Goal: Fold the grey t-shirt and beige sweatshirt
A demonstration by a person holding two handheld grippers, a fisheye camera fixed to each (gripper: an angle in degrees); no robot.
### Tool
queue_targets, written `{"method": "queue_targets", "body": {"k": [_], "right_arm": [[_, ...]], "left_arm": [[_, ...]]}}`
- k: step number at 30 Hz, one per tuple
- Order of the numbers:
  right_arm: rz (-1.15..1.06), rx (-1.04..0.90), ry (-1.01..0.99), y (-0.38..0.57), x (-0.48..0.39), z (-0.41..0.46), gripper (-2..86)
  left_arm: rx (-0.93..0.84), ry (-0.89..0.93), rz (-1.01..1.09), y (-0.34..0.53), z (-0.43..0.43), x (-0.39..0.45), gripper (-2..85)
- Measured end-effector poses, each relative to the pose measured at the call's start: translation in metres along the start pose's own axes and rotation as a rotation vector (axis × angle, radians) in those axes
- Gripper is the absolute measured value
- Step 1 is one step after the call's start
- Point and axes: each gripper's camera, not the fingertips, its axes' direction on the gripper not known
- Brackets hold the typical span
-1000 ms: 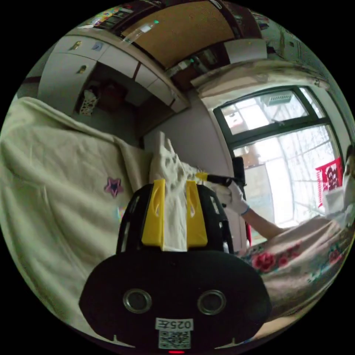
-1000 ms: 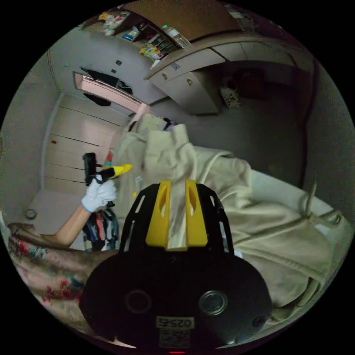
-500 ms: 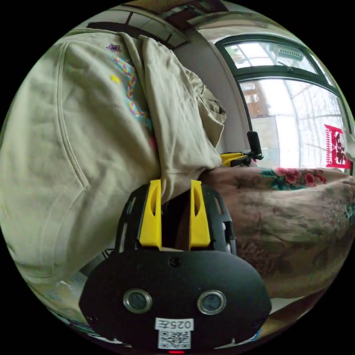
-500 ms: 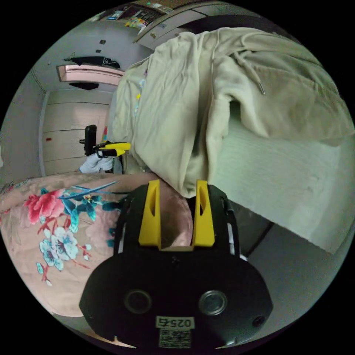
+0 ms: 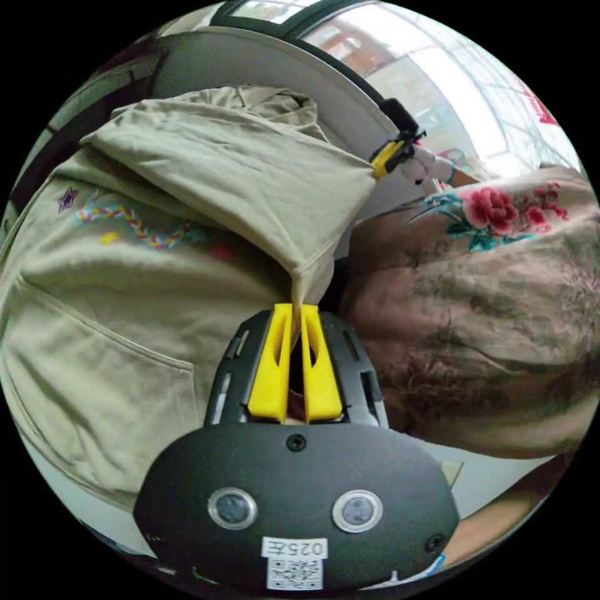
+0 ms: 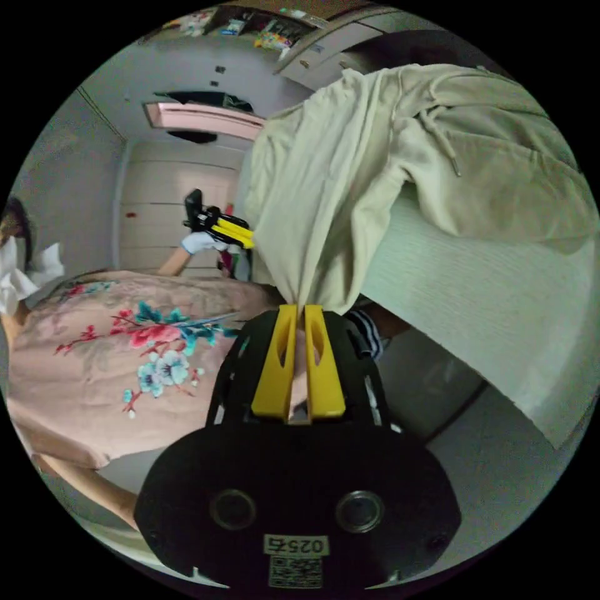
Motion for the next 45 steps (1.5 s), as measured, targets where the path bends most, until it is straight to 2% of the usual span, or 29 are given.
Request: {"method": "queue_targets", "body": {"k": [2, 4, 5, 9, 12, 15, 17, 19, 21, 23, 25, 28, 30, 32, 36, 40, 42, 44, 45], "right_arm": [[0.063, -0.073, 0.068, -0.002, 0.006, 0.019, 0.8], [0.108, -0.078, 0.042, -0.001, 0.013, 0.037, 1.2], [0.134, -0.077, 0.026, 0.002, 0.017, 0.047, 1.6], [0.205, 0.035, -0.015, 0.021, 0.019, 0.044, 4.0], [0.249, 0.238, -0.032, 0.047, 0.010, 0.000, 8.0], [0.278, 0.505, 0.138, 0.067, -0.009, -0.070, 15.7], [0.334, 0.674, 0.297, 0.068, -0.010, -0.115, 20.0], [0.370, 0.750, 0.357, 0.060, 0.000, -0.136, 20.2], [0.447, 0.791, 0.360, 0.050, 0.016, -0.147, 19.0], [0.520, 0.839, 0.314, 0.041, 0.037, -0.151, 18.3], [0.561, 0.841, 0.249, 0.037, 0.052, -0.150, 18.0], [0.593, 0.824, 0.196, 0.033, 0.067, -0.154, 16.9], [0.583, 0.797, 0.248, 0.026, 0.067, -0.158, 13.2], [0.537, 0.734, 0.267, 0.010, 0.062, -0.158, 5.3], [0.415, 0.724, 0.500, 0.002, 0.009, -0.162, 3.7], [0.365, 0.702, 0.850, 0.000, -0.064, -0.167, 3.2], [0.233, 0.705, 0.865, -0.012, -0.099, -0.162, 3.3], [0.035, 0.553, 0.777, -0.050, -0.127, -0.139, 4.0], [0.005, 0.502, 0.759, -0.062, -0.129, -0.130, 4.3]], "left_arm": [[-0.104, -0.117, 0.074, 0.005, 0.038, 0.004, -1.4], [-0.180, -0.212, 0.096, 0.012, 0.072, 0.003, -1.5], [-0.164, -0.248, 0.105, 0.018, 0.081, 0.003, -1.5], [-0.117, -0.160, -0.023, 0.040, 0.082, -0.018, -1.1], [-0.112, -0.028, -0.196, 0.056, 0.073, -0.046, -0.2], [0.068, 0.008, -0.325, 0.065, 0.040, -0.057, 2.5], [0.421, 0.002, -0.323, 0.048, 0.005, -0.044, 12.3], [0.605, -0.069, -0.201, 0.007, 0.001, -0.022, 19.1], [0.630, -0.142, -0.092, -0.051, 0.020, -0.004, 19.5], [0.535, -0.100, -0.027, -0.140, 0.072, 0.003, 17.3], [0.480, -0.053, 0.019, -0.196, 0.118, 0.007, 16.9], [0.408, -0.109, 0.030, -0.260, 0.181, 0.015, 17.0], [0.382, -0.155, 0.007, -0.284, 0.208, 0.016, 17.1], [0.354, -0.231, -0.058, -0.301, 0.234, 0.015, 17.1], [0.288, -0.382, -0.078, -0.308, 0.262, 0.013, 14.6], [0.270, -0.263, -0.123, -0.308, 0.264, 0.002, 7.1], [0.294, -0.247, -0.171, -0.298, 0.255, -0.002, 5.8], [0.347, -0.186, -0.284, -0.269, 0.247, -0.016, 7.1], [0.357, -0.169, -0.327, -0.258, 0.247, -0.021, 8.0]]}}
